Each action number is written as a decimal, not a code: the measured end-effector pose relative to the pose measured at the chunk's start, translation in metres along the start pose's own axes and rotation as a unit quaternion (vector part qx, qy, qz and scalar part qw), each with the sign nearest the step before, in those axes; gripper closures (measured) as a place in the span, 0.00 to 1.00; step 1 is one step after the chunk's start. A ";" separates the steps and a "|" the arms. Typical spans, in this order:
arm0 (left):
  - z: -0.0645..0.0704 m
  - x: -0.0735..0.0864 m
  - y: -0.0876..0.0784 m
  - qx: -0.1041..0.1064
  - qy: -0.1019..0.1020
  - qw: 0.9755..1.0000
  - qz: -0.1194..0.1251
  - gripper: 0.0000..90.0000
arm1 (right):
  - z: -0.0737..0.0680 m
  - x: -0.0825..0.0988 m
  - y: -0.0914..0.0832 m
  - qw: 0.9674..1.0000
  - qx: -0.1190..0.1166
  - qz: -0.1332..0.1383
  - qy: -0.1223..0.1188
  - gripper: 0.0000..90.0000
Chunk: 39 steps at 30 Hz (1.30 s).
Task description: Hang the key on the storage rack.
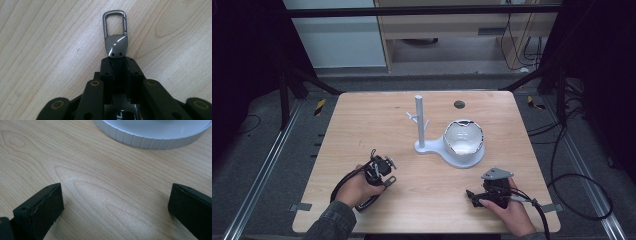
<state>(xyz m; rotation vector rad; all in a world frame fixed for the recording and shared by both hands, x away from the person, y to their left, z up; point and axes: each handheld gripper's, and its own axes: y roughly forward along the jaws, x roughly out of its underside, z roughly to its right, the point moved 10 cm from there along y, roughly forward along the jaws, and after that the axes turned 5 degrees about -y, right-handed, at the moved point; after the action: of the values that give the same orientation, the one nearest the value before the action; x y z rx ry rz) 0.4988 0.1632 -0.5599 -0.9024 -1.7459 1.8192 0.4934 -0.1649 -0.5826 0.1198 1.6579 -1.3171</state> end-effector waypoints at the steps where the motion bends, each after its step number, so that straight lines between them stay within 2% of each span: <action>1: 0.000 0.000 -0.001 0.002 -0.001 1.000 0.005 0.88 | 0.000 0.000 0.000 1.000 -0.001 0.000 0.000 0.01; 5: 0.000 0.003 -0.007 0.008 -0.006 1.000 0.019 0.88 | 0.000 0.000 0.000 1.000 0.000 0.000 -0.001 0.01; 9: -0.005 0.005 -0.015 0.012 -0.017 0.999 0.047 0.88 | 0.000 0.000 0.000 1.000 0.000 0.000 -0.001 0.01; 10: -0.007 0.006 -0.020 0.017 -0.024 0.998 0.063 0.89 | 0.000 0.000 0.000 1.000 0.000 0.000 -0.001 0.01; 11: -0.007 0.006 -0.020 0.017 -0.024 0.998 0.063 0.89 | 0.000 0.000 0.000 1.000 0.000 0.000 -0.001 0.01; 14: -0.009 0.010 -0.028 0.021 -0.031 0.996 0.085 0.89 | 0.000 0.000 0.000 1.000 0.000 0.000 -0.002 0.00; 19: -0.014 0.016 -0.040 0.023 -0.043 0.992 0.115 0.89 | 0.000 0.000 0.000 1.000 0.000 0.000 -0.002 0.01; 20: -0.016 0.018 -0.044 0.025 -0.047 0.991 0.125 0.89 | 0.000 0.000 0.000 1.000 0.000 0.000 -0.001 0.01; 22: -0.017 0.019 -0.046 0.024 -0.048 0.990 0.128 0.89 | 0.000 0.000 0.000 1.000 0.000 0.000 -0.001 0.01; 23: -0.018 0.019 -0.049 0.023 -0.050 0.989 0.136 0.89 | 0.000 0.000 0.000 1.000 0.000 0.000 -0.002 0.01; 25: -0.019 0.019 -0.051 0.022 -0.050 0.989 0.138 0.89 | 0.000 0.000 0.000 1.000 0.000 0.000 -0.003 0.01; 28: -0.021 0.018 -0.057 0.022 -0.049 0.987 0.150 0.89 | 0.000 0.000 0.000 1.000 -0.002 0.000 0.000 0.00; 34: -0.022 0.014 -0.077 0.020 -0.049 0.980 0.191 0.89 | 0.000 0.000 0.000 1.000 0.000 0.000 0.000 0.00; 35: -0.022 0.013 -0.081 0.019 -0.049 0.978 0.203 0.89 | 0.000 0.000 0.000 1.000 0.000 0.000 0.000 0.00; 37: -0.022 0.012 -0.087 0.017 -0.050 0.975 0.216 0.89 | 0.000 0.000 0.000 1.000 0.000 0.000 0.000 0.00; 38: -0.021 0.010 -0.090 0.017 -0.053 0.972 0.229 0.89 | 0.000 0.000 0.000 1.000 0.000 0.000 0.000 0.00; 39: -0.022 0.009 -0.092 0.016 -0.053 0.970 0.236 0.89 | 0.000 0.000 0.000 1.000 0.000 -0.001 -0.001 0.00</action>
<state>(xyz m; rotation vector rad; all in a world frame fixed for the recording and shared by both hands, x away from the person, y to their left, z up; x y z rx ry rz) 0.4982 0.1924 -0.4694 -1.3163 -1.6561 2.2170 0.4939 -0.1648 -0.5827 0.1187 1.6565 -1.3186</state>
